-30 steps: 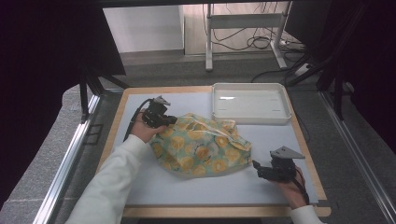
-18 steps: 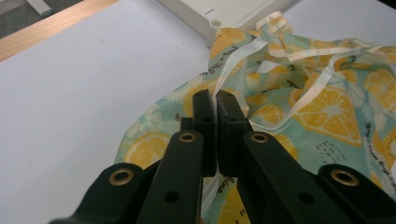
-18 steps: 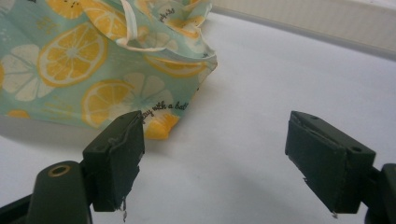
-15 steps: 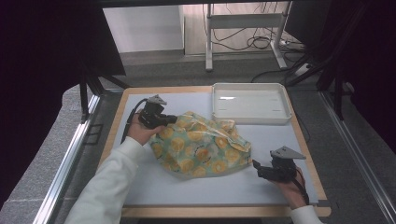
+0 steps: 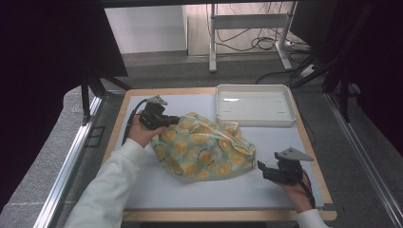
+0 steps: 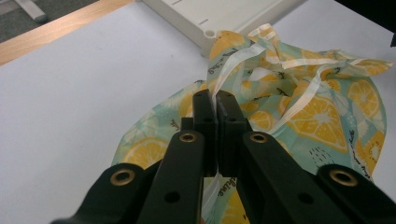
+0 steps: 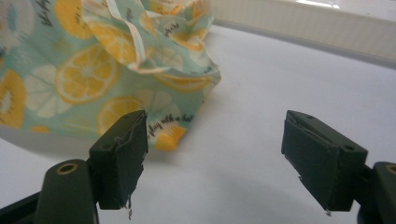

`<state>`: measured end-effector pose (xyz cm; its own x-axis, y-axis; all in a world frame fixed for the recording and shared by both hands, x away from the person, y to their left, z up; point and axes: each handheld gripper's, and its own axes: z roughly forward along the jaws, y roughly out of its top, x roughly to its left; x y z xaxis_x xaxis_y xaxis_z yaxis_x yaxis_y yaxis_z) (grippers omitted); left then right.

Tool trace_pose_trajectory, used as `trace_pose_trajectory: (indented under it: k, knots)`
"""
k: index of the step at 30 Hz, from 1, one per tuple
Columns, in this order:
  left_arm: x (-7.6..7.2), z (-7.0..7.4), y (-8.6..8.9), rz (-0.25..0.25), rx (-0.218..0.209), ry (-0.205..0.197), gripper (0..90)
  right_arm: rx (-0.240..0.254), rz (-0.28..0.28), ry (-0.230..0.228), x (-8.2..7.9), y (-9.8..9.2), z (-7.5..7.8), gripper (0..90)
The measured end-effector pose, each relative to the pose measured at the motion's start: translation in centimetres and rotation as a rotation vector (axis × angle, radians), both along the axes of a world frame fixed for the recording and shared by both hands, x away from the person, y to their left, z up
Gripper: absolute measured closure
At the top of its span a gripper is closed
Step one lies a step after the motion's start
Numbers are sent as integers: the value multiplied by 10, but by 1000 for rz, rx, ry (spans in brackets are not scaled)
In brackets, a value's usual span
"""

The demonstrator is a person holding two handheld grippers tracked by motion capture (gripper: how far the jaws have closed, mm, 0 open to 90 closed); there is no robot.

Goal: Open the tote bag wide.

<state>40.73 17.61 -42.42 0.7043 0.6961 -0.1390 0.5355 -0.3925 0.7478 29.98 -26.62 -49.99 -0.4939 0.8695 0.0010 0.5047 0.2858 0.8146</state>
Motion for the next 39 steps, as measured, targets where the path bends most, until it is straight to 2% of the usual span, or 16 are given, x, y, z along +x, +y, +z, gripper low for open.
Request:
trace_pose_trajectory:
  k: [3,14,20,26,30,39]
  knots:
    - [1,-2,1,-1,-8,4,898,18,5,-5,1,2,5,238]
    - [-1,-1,0,-10,-21,2,898,18,23,-26,6,9,17,267]
    - [-1,0,1,-9,-23,3,898,11,46,-44,10,15,30,289]
    - [-2,2,1,-8,-16,5,898,19,99,-52,20,27,41,315]
    - [-2,4,-1,-10,-12,1,898,6,135,-41,32,38,46,319]
    - [-1,2,-2,-8,-14,8,898,26,148,-28,49,49,45,310]
